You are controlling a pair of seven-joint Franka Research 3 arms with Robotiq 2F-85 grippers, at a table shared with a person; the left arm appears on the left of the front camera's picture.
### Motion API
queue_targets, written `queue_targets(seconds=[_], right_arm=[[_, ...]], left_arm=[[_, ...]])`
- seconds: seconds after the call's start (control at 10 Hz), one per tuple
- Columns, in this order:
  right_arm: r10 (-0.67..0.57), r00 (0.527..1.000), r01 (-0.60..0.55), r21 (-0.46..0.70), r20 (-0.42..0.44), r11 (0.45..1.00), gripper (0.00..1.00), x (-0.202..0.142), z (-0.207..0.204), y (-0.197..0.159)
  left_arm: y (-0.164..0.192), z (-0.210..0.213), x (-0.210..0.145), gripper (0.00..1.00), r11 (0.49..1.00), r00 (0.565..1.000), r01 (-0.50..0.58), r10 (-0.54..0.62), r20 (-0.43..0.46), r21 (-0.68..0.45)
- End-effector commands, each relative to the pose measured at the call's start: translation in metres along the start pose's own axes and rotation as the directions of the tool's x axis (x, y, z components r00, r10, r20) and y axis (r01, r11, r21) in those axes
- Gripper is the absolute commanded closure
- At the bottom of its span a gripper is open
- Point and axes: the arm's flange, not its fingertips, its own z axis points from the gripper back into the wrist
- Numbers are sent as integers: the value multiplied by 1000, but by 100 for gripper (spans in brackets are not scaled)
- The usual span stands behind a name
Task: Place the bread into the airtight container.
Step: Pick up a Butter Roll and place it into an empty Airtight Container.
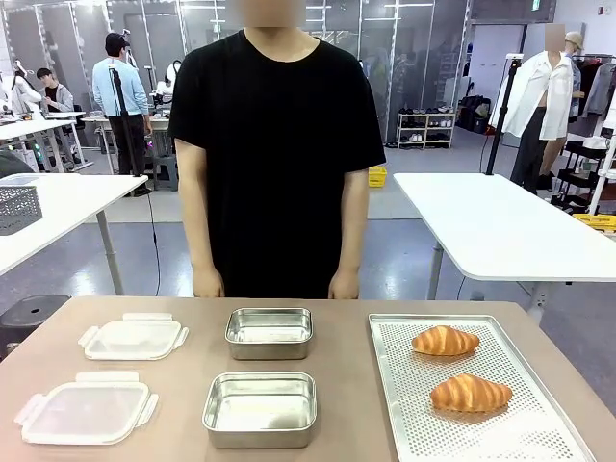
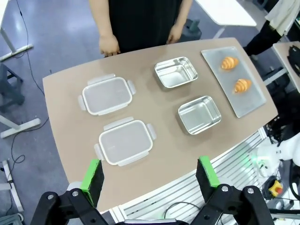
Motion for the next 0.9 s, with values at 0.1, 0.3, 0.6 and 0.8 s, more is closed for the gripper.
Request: queue_targets(seconds=[0.1, 0.3, 0.6, 0.8], right_arm=[[0, 1000, 0, 0, 0, 1000, 0, 0, 0, 0], [159, 965, -145, 82, -210, 986, 0, 38, -9, 2], [440, 797, -415, 154, -414, 897, 0, 61, -52, 29], [586, 626, -538, 258, -514, 802, 0, 57, -95, 35]], left_arm=[[0, 2, 2, 0, 1000, 1000, 10, -10, -2, 6], [0, 2, 2, 0, 1000, 1000, 10, -10, -2, 6], [0, 2, 2, 0, 1000, 1000, 10, -10, -2, 6], [0, 2, 2, 0, 1000, 1000, 10, -10, -2, 6]])
